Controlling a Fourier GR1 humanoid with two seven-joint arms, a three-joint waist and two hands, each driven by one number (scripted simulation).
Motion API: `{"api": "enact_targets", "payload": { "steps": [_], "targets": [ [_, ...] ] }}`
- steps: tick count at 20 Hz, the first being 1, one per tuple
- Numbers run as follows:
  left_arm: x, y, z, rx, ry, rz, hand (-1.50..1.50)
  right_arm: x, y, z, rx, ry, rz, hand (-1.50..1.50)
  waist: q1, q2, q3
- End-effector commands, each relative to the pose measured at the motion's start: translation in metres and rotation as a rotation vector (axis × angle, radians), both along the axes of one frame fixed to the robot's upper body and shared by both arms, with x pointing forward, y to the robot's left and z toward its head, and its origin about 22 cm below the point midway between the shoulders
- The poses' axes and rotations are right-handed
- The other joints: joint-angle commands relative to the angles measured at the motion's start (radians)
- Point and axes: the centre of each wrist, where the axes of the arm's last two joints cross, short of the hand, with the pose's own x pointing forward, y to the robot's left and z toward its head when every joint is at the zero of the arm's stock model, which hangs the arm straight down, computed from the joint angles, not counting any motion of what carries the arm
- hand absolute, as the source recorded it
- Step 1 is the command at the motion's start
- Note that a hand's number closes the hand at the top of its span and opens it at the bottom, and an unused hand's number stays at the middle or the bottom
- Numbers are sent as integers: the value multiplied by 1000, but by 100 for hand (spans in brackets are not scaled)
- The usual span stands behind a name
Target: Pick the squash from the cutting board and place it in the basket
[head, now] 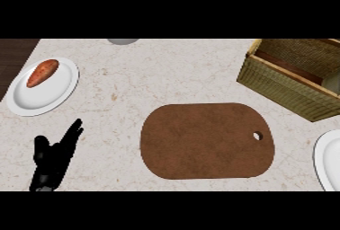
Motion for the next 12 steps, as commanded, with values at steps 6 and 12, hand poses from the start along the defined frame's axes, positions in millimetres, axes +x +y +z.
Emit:
{"api": "enact_targets", "payload": {
  "steps": [6,12],
  "targets": [
    [-14,0,-25,-20,131,18,0,5,-29,-58,64,-57,-23,150,-1,7,-12],
    [-5,8,-20,-1,133,56,0,1,-63,-80,-62,185,-158,150,-21,2,-13]
  ]
}}
